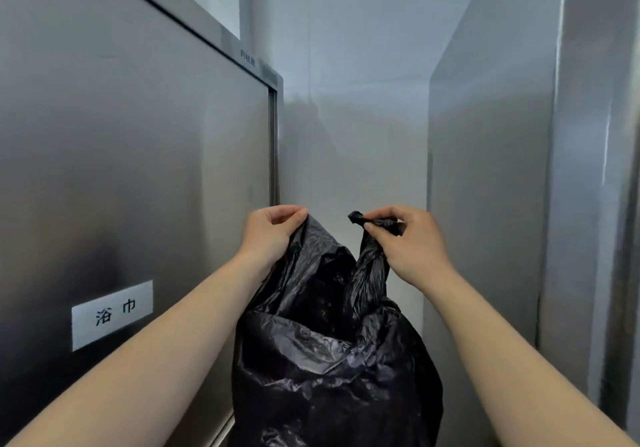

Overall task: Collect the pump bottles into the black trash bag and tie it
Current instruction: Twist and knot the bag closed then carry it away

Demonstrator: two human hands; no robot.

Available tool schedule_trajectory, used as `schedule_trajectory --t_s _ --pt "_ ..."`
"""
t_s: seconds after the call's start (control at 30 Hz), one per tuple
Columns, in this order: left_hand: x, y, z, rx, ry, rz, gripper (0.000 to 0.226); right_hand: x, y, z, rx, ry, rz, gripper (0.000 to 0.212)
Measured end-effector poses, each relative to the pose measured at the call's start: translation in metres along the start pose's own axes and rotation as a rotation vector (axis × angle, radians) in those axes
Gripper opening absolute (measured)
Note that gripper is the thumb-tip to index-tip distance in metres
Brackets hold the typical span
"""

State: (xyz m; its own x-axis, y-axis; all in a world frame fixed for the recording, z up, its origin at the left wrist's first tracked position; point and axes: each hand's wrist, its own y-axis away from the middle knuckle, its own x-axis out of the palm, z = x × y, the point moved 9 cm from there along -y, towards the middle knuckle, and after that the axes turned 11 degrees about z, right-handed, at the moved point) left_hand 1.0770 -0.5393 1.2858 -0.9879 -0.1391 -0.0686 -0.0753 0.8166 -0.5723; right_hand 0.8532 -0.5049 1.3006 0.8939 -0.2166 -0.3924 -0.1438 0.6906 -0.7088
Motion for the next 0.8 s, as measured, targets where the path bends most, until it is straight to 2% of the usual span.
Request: schedule_trajectory --t_s 0.3,0.47,0.63,0.8 --pt "0.029 -0.13 0.016 0.107 0.064 0.097 0.003 -0.017 -0.077 -0.036 0.07 0.108 -0.195 0.014" --pt "0.055 -0.171 0.027 0.16 0.105 0.18 0.009 -0.029 -0.099 -0.056 0.062 0.149 -0.286 0.021" --pt "0.059 -0.196 0.075 0.135 0.132 0.16 0.014 -0.019 -0.115 -0.095 0.091 0.11 -0.312 0.027" --pt "0.049 -0.231 0.084 0.103 0.139 0.111 0.004 -0.011 -0.16 -0.11 0.112 0.096 -0.273 0.024"
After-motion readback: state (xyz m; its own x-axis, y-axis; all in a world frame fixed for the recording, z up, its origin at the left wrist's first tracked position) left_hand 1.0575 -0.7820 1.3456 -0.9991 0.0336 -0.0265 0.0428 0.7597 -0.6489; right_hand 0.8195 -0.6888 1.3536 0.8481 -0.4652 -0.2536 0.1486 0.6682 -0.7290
